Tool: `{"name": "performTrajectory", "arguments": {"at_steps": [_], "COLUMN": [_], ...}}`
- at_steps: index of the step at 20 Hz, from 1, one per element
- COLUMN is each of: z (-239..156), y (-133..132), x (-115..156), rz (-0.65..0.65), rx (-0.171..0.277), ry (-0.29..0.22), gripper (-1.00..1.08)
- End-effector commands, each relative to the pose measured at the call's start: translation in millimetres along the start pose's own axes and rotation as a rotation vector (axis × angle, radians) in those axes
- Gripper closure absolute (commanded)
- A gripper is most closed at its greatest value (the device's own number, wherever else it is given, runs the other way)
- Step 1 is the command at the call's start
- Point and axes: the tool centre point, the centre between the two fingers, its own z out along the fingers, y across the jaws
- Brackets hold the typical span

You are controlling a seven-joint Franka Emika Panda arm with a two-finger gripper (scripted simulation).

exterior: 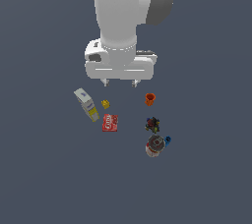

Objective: Pick up a designated object from a clutter of objects.

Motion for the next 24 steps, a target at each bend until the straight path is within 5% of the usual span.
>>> {"name": "performTrajectory", "arguments": {"at_steps": [1,12,24], "z": [0,-2,4], "y": [0,-18,-5], "x": [0,-1,-1], "rz": [0.0,-0.035,-0.082], "rx": [0.0,0.025,0.025], "ry": [0.0,-0.007,-0.003], "gripper": [-0.92,-0.92,-0.92]}}
